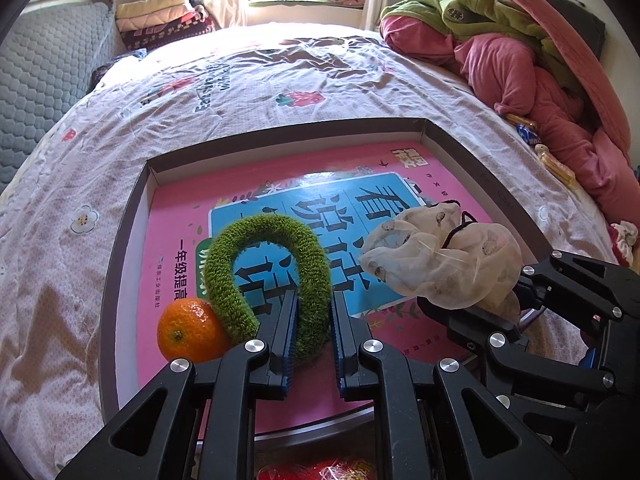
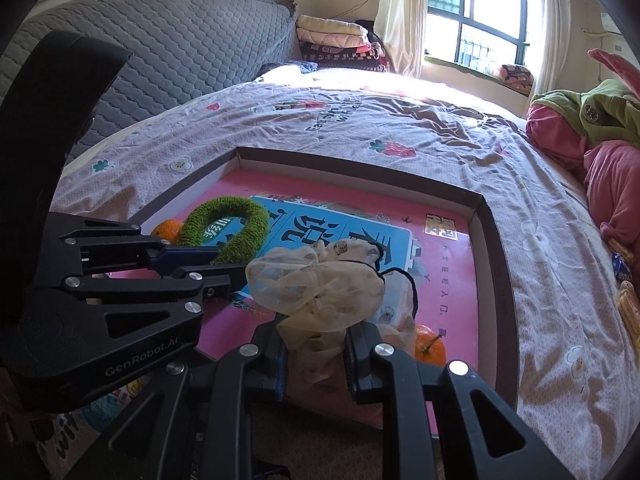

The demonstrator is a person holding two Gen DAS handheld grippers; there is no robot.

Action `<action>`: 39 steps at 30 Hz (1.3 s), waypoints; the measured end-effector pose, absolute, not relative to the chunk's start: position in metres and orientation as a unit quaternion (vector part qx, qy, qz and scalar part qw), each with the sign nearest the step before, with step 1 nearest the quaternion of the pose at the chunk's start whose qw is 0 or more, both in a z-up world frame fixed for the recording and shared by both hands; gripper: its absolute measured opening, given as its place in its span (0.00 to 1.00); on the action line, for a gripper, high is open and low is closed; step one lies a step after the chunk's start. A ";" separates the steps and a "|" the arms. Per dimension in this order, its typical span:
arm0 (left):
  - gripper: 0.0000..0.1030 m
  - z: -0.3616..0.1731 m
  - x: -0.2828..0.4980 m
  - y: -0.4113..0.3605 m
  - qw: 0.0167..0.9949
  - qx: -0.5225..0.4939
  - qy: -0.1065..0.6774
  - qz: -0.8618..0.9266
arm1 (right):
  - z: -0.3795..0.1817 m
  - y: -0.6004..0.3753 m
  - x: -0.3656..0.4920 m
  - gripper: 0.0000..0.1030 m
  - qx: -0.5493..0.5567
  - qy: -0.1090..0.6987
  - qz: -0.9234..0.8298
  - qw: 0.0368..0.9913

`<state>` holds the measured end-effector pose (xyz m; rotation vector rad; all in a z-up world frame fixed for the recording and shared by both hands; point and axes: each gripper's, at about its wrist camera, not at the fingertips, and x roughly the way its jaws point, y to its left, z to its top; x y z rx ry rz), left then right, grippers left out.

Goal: Organize objects
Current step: 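Lower the ring onto the book with the left tool while the right tool releases the bag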

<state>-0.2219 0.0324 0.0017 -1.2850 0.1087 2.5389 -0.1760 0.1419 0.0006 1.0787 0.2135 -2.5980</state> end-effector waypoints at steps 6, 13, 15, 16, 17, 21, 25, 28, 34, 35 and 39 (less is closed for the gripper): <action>0.15 0.002 -0.222 0.034 0.156 -0.447 0.030 0.880 | -0.001 0.144 -0.176 0.22 0.384 0.072 -0.906 0.163; 0.15 0.001 -0.221 0.038 0.154 -0.449 0.037 0.879 | -0.001 0.145 -0.174 0.22 0.387 0.068 -0.904 0.169; 0.15 0.001 -0.221 0.038 0.155 -0.452 0.037 0.878 | -0.001 0.147 -0.173 0.24 0.385 0.066 -0.905 0.169; 0.15 0.001 -0.221 0.038 0.155 -0.452 0.037 0.877 | 0.000 0.147 -0.173 0.25 0.385 0.066 -0.905 0.169; 0.15 0.001 -0.221 0.037 0.156 -0.453 0.035 0.877 | 0.000 0.147 -0.172 0.26 0.385 0.066 -0.905 0.170; 0.15 0.000 -0.221 0.036 0.156 -0.456 0.037 0.876 | 0.002 0.147 -0.170 0.35 0.382 0.069 -0.906 0.170; 0.16 0.000 -0.220 0.035 0.155 -0.456 0.040 0.875 | 0.005 0.148 -0.166 0.39 0.377 0.075 -0.908 0.166; 0.16 0.000 -0.219 0.036 0.157 -0.457 0.041 0.875 | 0.007 0.149 -0.165 0.41 0.373 0.077 -0.910 0.163; 0.18 0.002 -0.218 0.037 0.161 -0.457 0.034 0.874 | 0.012 0.153 -0.162 0.53 0.365 0.074 -0.914 0.161; 0.18 0.002 -0.217 0.037 0.162 -0.458 0.034 0.874 | 0.012 0.154 -0.162 0.53 0.365 0.074 -0.915 0.158; 0.21 0.003 -0.217 0.037 0.167 -0.460 0.024 0.872 | 0.013 0.159 -0.160 0.53 0.365 0.073 -0.915 0.152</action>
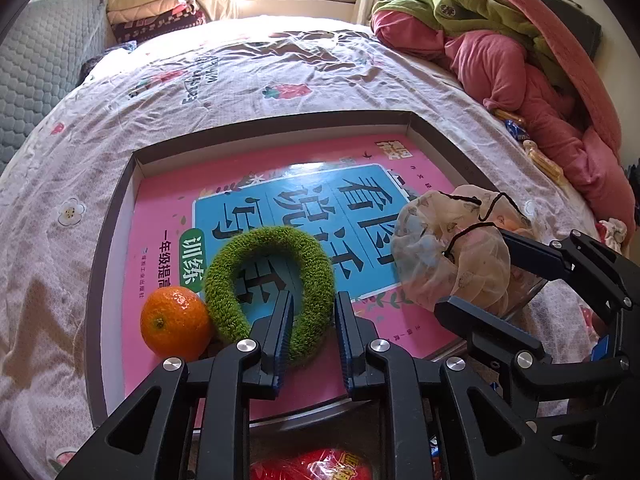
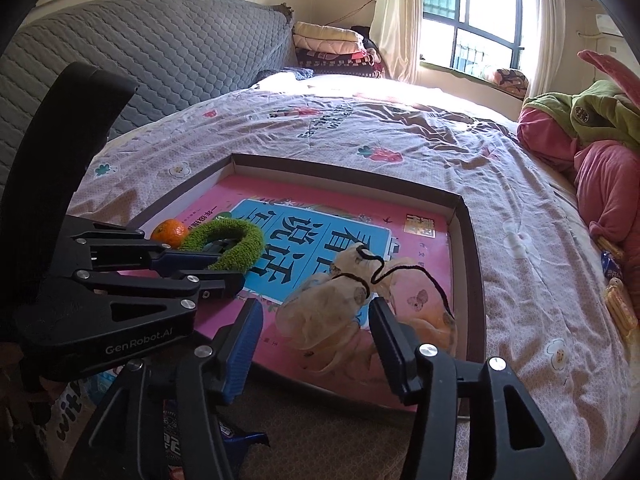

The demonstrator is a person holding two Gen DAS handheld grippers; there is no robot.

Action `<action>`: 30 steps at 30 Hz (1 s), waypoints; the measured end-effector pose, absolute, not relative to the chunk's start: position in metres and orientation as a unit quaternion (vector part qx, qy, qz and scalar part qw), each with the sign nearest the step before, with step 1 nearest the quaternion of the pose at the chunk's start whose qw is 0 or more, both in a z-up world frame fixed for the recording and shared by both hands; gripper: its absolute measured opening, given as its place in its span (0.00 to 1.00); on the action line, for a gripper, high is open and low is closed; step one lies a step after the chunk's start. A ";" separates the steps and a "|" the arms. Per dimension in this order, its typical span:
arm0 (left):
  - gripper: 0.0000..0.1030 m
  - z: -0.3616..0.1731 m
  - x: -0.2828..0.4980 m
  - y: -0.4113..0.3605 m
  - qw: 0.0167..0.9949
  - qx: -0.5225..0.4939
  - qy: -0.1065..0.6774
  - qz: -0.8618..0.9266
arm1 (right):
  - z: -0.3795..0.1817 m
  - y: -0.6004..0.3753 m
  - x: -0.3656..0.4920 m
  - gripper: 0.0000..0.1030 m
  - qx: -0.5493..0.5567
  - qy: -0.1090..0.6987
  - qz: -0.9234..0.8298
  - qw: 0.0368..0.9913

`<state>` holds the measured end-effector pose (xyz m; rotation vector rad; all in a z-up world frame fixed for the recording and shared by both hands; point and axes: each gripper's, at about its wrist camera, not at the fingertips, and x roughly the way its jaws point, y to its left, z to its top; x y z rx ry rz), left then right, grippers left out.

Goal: Organize objects
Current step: 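Lower the ring onto the book with the left tool while the right tool releases the bag, then withdraw both open tools from the tray toward the remaining items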

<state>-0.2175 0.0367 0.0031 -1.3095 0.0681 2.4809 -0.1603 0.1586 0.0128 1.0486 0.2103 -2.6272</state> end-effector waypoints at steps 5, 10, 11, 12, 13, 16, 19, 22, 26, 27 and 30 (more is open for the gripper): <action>0.31 0.004 -0.219 0.037 0.173 -0.463 0.008 0.869 | 0.020 0.167 -0.158 0.53 0.354 0.056 -0.921 0.153; 0.36 0.007 -0.217 0.040 0.173 -0.459 0.005 0.872 | 0.025 0.173 -0.156 0.53 0.348 0.037 -0.923 0.158; 0.37 0.008 -0.217 0.039 0.173 -0.457 0.005 0.872 | 0.025 0.174 -0.155 0.53 0.346 0.035 -0.924 0.158; 0.37 0.009 -0.216 0.039 0.173 -0.455 0.003 0.873 | 0.026 0.175 -0.154 0.53 0.344 0.033 -0.925 0.158; 0.37 0.011 -0.216 0.037 0.171 -0.453 0.000 0.875 | 0.028 0.176 -0.154 0.53 0.342 0.032 -0.926 0.159; 0.39 0.014 -0.216 0.034 0.169 -0.449 -0.008 0.877 | 0.031 0.179 -0.154 0.53 0.337 0.019 -0.928 0.160; 0.43 0.018 -0.215 0.030 0.167 -0.444 -0.016 0.880 | 0.034 0.182 -0.154 0.53 0.331 0.006 -0.930 0.162; 0.44 0.022 -0.213 0.026 0.167 -0.440 -0.024 0.882 | 0.039 0.184 -0.152 0.53 0.318 0.001 -0.934 0.160; 0.44 0.028 -0.211 0.020 0.161 -0.431 -0.036 0.887 | 0.047 0.187 -0.149 0.54 0.299 -0.009 -0.941 0.158; 0.44 0.030 -0.210 0.018 0.160 -0.429 -0.041 0.888 | 0.048 0.187 -0.149 0.54 0.296 -0.012 -0.942 0.159; 0.45 0.035 -0.207 0.014 0.159 -0.423 -0.050 0.891 | 0.053 0.187 -0.146 0.57 0.286 -0.016 -0.945 0.160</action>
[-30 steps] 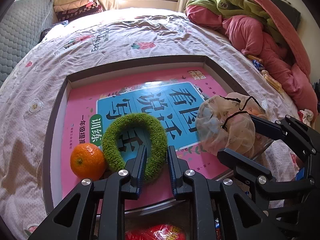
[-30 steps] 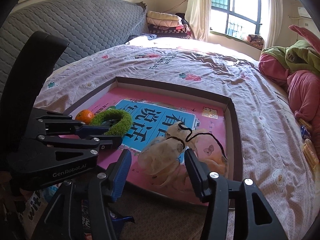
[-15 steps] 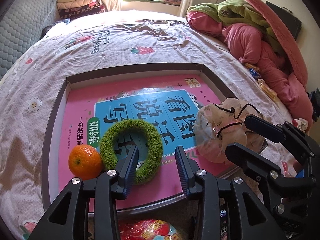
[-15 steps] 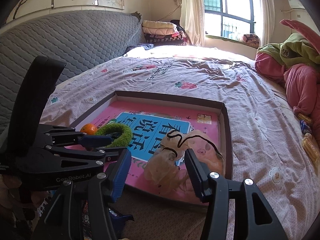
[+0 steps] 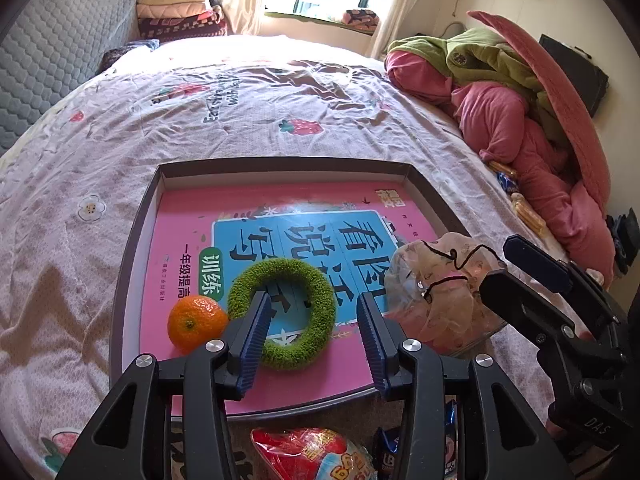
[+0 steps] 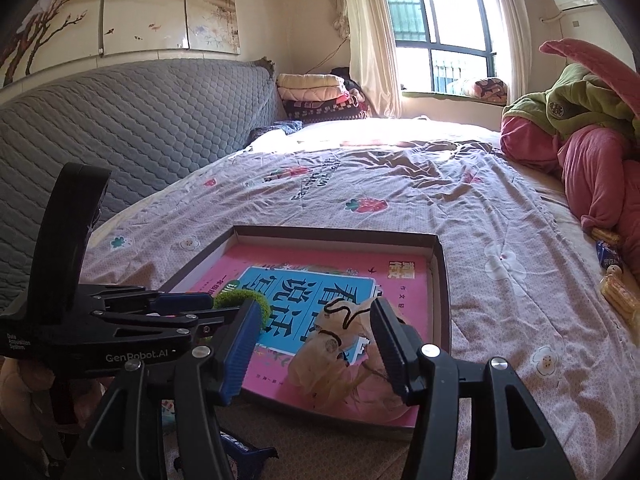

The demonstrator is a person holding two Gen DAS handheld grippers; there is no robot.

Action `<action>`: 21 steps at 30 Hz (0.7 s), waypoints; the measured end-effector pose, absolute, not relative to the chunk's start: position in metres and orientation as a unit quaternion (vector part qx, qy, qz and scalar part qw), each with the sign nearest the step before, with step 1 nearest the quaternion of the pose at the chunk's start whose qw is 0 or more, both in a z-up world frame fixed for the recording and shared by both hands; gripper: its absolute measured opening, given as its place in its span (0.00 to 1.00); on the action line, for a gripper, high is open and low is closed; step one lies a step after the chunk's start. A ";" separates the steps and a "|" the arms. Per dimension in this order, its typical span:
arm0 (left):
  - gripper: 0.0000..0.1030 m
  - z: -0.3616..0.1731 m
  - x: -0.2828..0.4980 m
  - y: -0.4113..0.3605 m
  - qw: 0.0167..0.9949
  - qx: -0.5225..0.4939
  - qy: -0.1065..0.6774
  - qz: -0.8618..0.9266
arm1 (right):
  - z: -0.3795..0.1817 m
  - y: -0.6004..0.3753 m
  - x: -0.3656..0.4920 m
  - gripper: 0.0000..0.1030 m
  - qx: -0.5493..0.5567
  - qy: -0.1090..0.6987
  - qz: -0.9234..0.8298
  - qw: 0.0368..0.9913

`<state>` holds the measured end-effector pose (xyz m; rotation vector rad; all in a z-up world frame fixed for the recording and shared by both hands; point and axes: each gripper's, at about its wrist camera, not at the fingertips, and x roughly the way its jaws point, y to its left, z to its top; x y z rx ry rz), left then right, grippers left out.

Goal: Organize objects
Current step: 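Withdraw both open tools from the tray toward the remaining items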

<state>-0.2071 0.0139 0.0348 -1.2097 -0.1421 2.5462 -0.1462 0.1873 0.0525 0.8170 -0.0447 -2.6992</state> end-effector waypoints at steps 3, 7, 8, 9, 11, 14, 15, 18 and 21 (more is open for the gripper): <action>0.49 0.040 -0.202 0.011 0.154 -0.414 -0.053 0.896 | 0.055 0.186 -0.144 0.57 0.279 -0.014 -0.947 0.161; 0.51 0.048 -0.193 0.004 0.154 -0.399 -0.074 0.901 | 0.059 0.186 -0.141 0.57 0.272 -0.018 -0.948 0.164; 0.53 0.051 -0.191 0.002 0.155 -0.395 -0.080 0.902 | 0.059 0.186 -0.140 0.57 0.271 -0.018 -0.948 0.165; 0.55 0.053 -0.188 0.001 0.155 -0.390 -0.085 0.904 | 0.060 0.186 -0.139 0.57 0.269 -0.018 -0.949 0.165; 0.55 0.056 -0.184 -0.002 0.155 -0.383 -0.092 0.906 | 0.062 0.185 -0.136 0.58 0.266 -0.018 -0.949 0.167; 0.56 0.057 -0.180 -0.002 0.151 -0.382 -0.093 0.907 | 0.064 0.184 -0.132 0.60 0.262 -0.018 -0.950 0.170; 0.56 0.057 -0.178 -0.003 0.150 -0.382 -0.093 0.907 | 0.064 0.183 -0.131 0.60 0.261 -0.017 -0.950 0.170; 0.56 0.057 -0.174 -0.001 0.149 -0.382 -0.090 0.907 | 0.066 0.183 -0.129 0.61 0.259 -0.016 -0.950 0.171; 0.56 0.057 -0.171 0.001 0.145 -0.380 -0.087 0.909 | 0.066 0.182 -0.126 0.61 0.257 -0.013 -0.951 0.173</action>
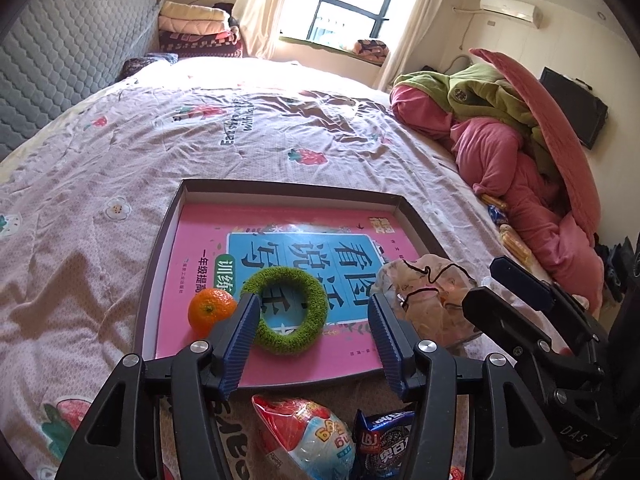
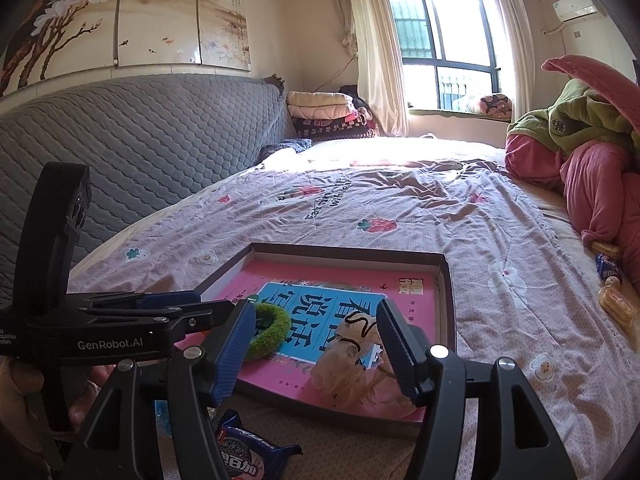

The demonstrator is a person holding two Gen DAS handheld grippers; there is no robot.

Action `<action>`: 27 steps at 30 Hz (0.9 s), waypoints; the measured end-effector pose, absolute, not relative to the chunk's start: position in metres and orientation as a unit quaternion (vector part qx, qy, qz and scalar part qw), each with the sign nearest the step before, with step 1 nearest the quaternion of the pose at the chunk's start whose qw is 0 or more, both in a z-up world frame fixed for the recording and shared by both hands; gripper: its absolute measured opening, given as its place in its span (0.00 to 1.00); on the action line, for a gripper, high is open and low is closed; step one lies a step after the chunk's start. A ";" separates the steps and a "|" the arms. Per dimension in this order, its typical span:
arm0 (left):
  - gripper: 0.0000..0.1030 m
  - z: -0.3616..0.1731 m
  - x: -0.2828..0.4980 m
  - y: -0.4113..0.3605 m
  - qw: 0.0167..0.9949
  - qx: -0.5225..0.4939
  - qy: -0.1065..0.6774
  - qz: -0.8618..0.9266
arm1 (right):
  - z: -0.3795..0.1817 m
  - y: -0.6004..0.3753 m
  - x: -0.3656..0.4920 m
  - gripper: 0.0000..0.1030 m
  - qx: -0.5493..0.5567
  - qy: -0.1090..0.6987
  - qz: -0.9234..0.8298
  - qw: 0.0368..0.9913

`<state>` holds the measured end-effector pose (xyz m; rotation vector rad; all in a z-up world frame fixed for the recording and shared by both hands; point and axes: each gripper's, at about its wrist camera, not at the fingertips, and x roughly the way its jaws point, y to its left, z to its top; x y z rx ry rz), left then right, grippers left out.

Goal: Organize objects
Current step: 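Withdraw both open tools from the tray toward the remaining items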

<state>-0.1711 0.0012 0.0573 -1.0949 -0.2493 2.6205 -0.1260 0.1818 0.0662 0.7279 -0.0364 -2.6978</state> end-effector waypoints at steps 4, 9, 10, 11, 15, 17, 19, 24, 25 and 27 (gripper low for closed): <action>0.56 0.057 -0.168 0.002 0.145 -0.381 -0.080 0.910 | 0.068 0.179 -0.121 0.61 0.251 0.001 -0.952 0.172; 0.56 0.059 -0.166 0.000 0.137 -0.378 -0.074 0.913 | 0.068 0.176 -0.116 0.61 0.249 0.018 -0.953 0.174; 0.56 0.059 -0.166 0.000 0.137 -0.378 -0.072 0.913 | 0.068 0.176 -0.114 0.61 0.249 0.022 -0.953 0.174; 0.56 0.059 -0.166 0.001 0.135 -0.378 -0.069 0.913 | 0.068 0.176 -0.113 0.61 0.248 0.025 -0.953 0.174; 0.56 0.058 -0.164 0.003 0.132 -0.379 -0.054 0.914 | 0.067 0.177 -0.109 0.61 0.250 0.034 -0.952 0.176; 0.56 0.057 -0.162 0.004 0.130 -0.379 -0.049 0.915 | 0.067 0.177 -0.106 0.61 0.249 0.037 -0.951 0.179; 0.56 0.057 -0.160 0.004 0.131 -0.378 -0.047 0.915 | 0.067 0.177 -0.103 0.61 0.248 0.040 -0.951 0.182; 0.56 0.056 -0.156 0.008 0.127 -0.379 -0.032 0.916 | 0.065 0.175 -0.097 0.61 0.253 0.046 -0.946 0.195; 0.56 0.056 -0.156 0.009 0.127 -0.379 -0.030 0.916 | 0.065 0.175 -0.096 0.61 0.254 0.048 -0.946 0.195; 0.56 0.057 -0.154 0.009 0.124 -0.376 -0.025 0.918 | 0.066 0.174 -0.095 0.61 0.253 0.050 -0.946 0.196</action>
